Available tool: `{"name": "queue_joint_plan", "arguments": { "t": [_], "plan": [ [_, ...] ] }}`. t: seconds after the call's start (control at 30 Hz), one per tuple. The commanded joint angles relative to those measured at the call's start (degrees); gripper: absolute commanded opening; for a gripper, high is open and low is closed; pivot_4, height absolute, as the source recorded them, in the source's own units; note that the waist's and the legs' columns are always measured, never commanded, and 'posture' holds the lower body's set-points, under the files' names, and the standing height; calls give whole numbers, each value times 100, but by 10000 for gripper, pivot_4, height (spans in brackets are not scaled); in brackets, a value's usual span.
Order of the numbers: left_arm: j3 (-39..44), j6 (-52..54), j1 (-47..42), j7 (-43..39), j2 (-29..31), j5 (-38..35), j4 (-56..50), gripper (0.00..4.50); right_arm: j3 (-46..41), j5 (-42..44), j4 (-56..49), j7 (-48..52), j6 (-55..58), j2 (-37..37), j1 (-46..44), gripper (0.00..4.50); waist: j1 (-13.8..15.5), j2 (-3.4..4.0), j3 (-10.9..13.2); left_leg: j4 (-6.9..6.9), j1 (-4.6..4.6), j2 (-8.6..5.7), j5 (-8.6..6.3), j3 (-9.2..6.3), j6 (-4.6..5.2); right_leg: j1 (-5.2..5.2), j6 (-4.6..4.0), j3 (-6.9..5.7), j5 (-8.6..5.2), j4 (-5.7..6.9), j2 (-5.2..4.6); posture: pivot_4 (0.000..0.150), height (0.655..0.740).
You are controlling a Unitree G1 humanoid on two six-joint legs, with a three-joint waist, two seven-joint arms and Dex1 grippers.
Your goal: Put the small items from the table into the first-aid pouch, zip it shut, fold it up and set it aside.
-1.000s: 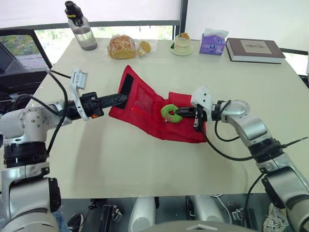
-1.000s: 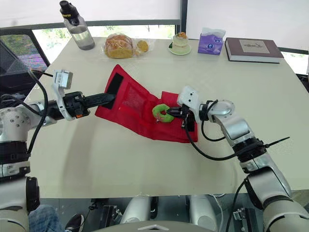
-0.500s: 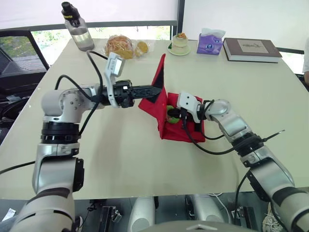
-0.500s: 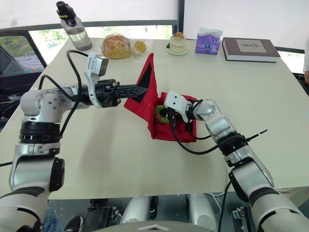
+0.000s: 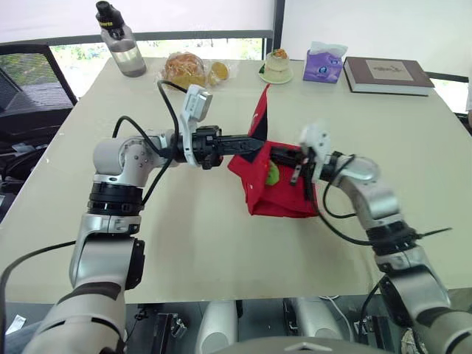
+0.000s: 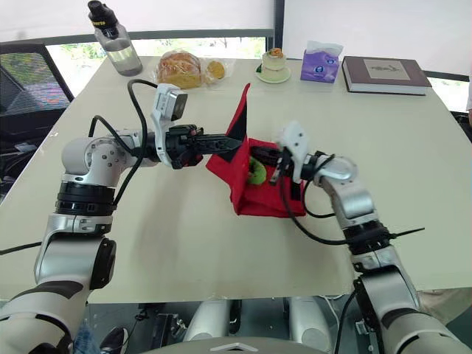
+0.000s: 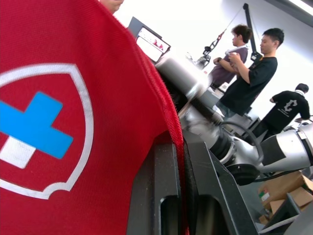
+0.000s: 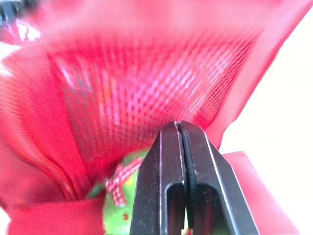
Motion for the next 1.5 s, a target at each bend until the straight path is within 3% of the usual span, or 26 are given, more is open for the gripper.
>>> {"name": "queue_joint_plan", "arguments": {
  "t": [0.03,0.17,0.23,0.27,0.47,0.53,0.7,0.73,0.8,0.93,1.03,1.5],
  "plan": [
    [38,49,50,2,-121,-103,-249,0,-715,711,-453,89,426,-360,340,461,5,0,0,0,0,-1,0,0,0,0,0,0,0,1,0,1500,7400],
    [-81,101,160,26,-325,-67,-290,0,-1263,987,-452,338,495,-970,898,461,25,5,3,0,1,-3,0,1,1,0,0,2,-1,0,1,1500,7400],
    [-149,88,153,28,-458,0,-176,0,-1467,1043,-407,478,453,-1260,1169,6495,37,10,6,0,2,-3,0,2,1,0,1,3,-1,0,2,1500,7400],
    [-171,65,140,72,-534,48,-99,0,-1542,1080,-417,558,467,-1381,1294,7459,35,12,6,1,3,-3,0,3,1,0,1,5,-1,0,3,1500,7400],
    [-544,-523,18,216,-1182,645,620,0,-2247,1300,-725,839,522,-2150,2386,37966,101,16,4,3,1,-7,0,1,2,4,2,6,-2,-4,4,1500,7400],
    [-551,-726,-78,357,-1439,812,983,0,-2389,1294,-818,762,457,-2207,2623,44011,89,17,4,4,1,-10,0,4,2,4,3,13,-1,-5,4,1500,7400],
    [-435,-1175,-316,559,-1909,1131,1820,0,-2520,1411,-1215,596,469,-2105,3007,44011,56,18,4,6,7,-10,1,2,2,4,10,16,2,2,8,1500,7400],
    [-414,-1247,-357,580,-1979,1174,1958,6655,-2536,1428,-1280,573,463,-2088,3075,45000,66,20,3,6,7,-10,1,0,2,4,10,15,2,2,9,1500,7400],
    [-390,-1377,-438,575,-2116,1265,2210,11328,-2595,1452,-1356,539,428,-2076,3189,45000,83,20,3,12,5,-12,1,-2,2,7,13,16,3,1,9,1500,7400],
    [-354,-1422,-509,476,-2271,1356,2412,31593,-2684,1354,-1276,517,191,-2090,3309,45000,93,20,3,23,1,-18,0,-2,3,13,19,20,7,-5,6,1500,7400],
    [-289,-1444,-538,550,-2348,1403,2479,43717,-2670,1295,-1222,544,50,-2099,3376,45000,94,22,2,28,3,-18,0,-5,3,15,21,18,8,-1,7,1500,7400],
    [-167,-1440,-410,390,-2410,1375,2120,44734,-2561,1264,-1073,553,-205,-2062,3449,45000,91,24,1,34,4,-18,0,-14,3,24,21,13,8,-2,9,1500,7400]
  ]
}}
